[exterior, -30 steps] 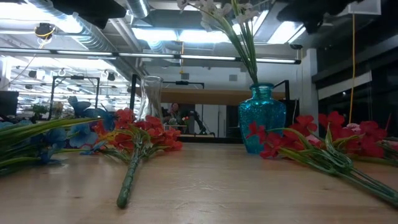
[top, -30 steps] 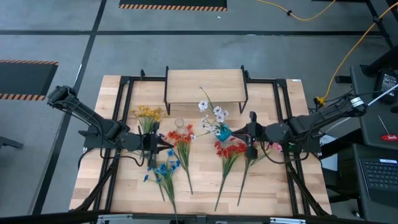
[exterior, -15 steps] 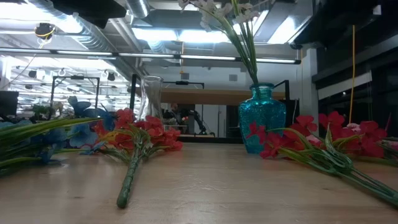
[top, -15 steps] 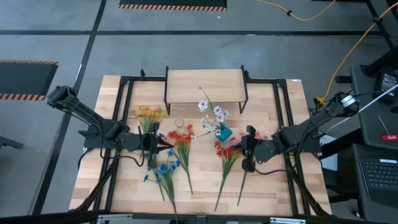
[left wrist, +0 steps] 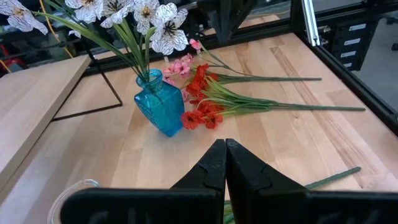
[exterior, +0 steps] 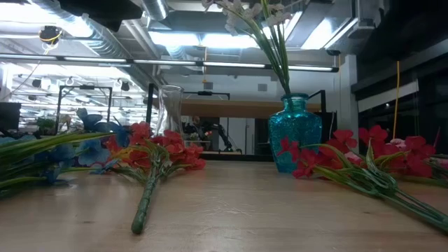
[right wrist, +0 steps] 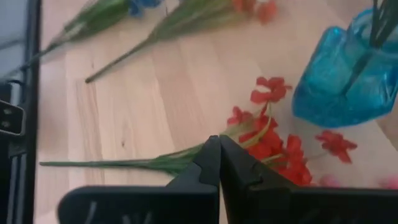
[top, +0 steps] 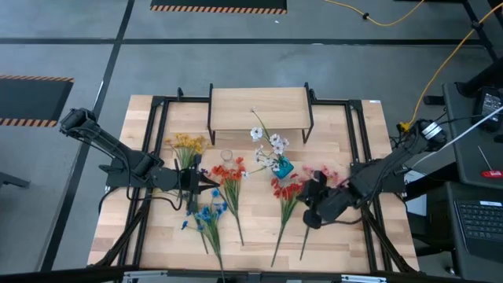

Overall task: Pick and place flowers into a vace then onto a shelf
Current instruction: Put the red flowers into the blue vase

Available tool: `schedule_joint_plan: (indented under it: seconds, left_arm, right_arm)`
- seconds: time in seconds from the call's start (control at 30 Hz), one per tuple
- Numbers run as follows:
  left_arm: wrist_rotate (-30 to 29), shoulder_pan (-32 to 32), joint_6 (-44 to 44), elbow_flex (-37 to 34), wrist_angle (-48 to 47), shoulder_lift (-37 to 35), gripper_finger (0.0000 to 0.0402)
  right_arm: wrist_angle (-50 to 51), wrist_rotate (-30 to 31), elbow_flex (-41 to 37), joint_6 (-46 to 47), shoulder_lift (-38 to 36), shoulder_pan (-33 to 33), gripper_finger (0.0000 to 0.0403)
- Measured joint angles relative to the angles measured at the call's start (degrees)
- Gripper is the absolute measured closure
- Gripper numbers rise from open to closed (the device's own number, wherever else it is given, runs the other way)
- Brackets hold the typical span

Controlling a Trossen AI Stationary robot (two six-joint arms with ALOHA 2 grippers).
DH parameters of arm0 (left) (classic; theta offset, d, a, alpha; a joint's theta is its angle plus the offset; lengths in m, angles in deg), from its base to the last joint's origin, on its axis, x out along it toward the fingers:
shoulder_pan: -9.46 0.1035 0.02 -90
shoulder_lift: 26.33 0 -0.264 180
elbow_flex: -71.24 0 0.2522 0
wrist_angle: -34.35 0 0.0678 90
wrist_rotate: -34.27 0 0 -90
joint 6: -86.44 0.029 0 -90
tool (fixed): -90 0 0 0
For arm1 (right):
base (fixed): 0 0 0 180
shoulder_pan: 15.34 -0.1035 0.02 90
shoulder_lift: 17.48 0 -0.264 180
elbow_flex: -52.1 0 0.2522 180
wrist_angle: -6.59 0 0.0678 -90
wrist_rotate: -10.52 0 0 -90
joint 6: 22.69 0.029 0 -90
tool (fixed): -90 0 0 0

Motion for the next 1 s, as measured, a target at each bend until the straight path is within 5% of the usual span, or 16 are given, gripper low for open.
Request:
schedule_joint_plan:
  seconds: [0.5, 1.0]
  left_arm:
    - [-0.02, 0.0, 7.28, 0.01, -1.12, -0.01, 0.0398]
    - [-0.02, -0.01, 12.0, 0.02, -1.23, -0.23, 0.0398]
  right_arm:
    - [19.79, -8.61, 22.73, 14.43, 18.74, -3.2, 0.0399]
    - [21.7, -8.48, 27.87, 27.61, 25.36, -6.43, 0.0399]
